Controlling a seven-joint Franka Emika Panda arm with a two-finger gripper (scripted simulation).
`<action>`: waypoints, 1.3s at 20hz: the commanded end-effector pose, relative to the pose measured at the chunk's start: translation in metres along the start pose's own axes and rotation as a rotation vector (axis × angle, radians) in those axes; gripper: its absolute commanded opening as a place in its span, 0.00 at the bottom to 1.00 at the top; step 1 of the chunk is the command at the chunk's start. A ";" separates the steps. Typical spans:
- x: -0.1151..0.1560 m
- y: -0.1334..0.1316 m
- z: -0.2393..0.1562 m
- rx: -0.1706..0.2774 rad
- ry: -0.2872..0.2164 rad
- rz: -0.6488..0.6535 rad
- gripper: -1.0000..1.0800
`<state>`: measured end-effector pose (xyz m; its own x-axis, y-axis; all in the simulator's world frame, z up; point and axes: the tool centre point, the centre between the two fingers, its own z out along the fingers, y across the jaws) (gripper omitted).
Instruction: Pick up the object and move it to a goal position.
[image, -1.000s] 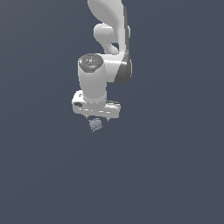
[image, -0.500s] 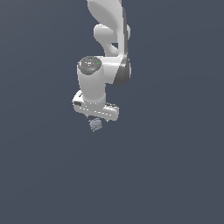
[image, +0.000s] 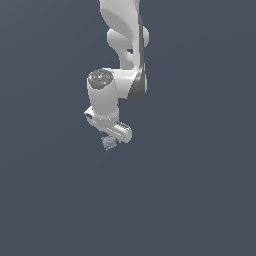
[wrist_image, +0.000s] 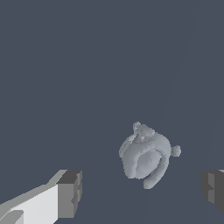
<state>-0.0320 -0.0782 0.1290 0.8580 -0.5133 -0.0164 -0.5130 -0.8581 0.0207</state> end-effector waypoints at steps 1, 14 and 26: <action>-0.002 0.003 0.006 0.005 0.001 0.081 0.96; -0.009 0.021 0.030 0.021 0.007 0.454 0.96; -0.012 0.028 0.037 0.025 0.010 0.574 0.96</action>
<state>-0.0574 -0.0962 0.0929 0.4464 -0.8948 -0.0003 -0.8948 -0.4464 0.0004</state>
